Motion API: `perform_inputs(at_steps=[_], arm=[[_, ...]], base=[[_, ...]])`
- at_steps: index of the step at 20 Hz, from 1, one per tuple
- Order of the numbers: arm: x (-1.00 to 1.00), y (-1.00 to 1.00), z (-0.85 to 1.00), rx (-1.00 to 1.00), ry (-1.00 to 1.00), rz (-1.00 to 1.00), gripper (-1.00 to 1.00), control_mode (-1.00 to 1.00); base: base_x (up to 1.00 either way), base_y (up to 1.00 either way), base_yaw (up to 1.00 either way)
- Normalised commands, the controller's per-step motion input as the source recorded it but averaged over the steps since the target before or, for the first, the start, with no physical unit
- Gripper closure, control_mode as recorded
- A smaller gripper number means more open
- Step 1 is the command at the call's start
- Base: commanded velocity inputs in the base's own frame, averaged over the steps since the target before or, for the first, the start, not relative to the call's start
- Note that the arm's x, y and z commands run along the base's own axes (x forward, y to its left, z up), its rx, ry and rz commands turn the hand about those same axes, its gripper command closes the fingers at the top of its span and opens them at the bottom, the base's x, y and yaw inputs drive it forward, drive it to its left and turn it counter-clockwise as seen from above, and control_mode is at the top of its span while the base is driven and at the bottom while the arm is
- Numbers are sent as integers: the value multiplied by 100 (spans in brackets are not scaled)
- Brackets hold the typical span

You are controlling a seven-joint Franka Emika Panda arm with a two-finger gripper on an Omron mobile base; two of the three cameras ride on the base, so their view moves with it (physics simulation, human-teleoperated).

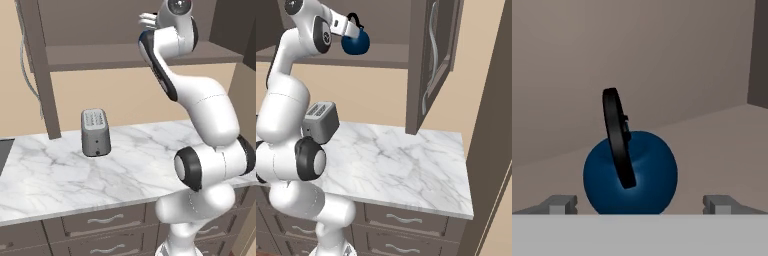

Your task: Open the cabinet, pick the kettle from the cabinet, and place it in the sink.

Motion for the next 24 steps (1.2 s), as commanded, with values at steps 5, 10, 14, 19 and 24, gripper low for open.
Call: perform_inputs(at_steps=[5,10,14,19,24], arm=[[34,0,-4,0,1,0,-100,-100],[34,0,-1,0,0,0,-100,-100],[34,0,0,0,0,0,-100,-100],[30,0,0,0,0,0,-100,-100],[26,0,-1,0,0,0,-100,-100]], base=[[0,0,0],[0,0,0],[0,0,0],[0,0,0],[0,0,0]])
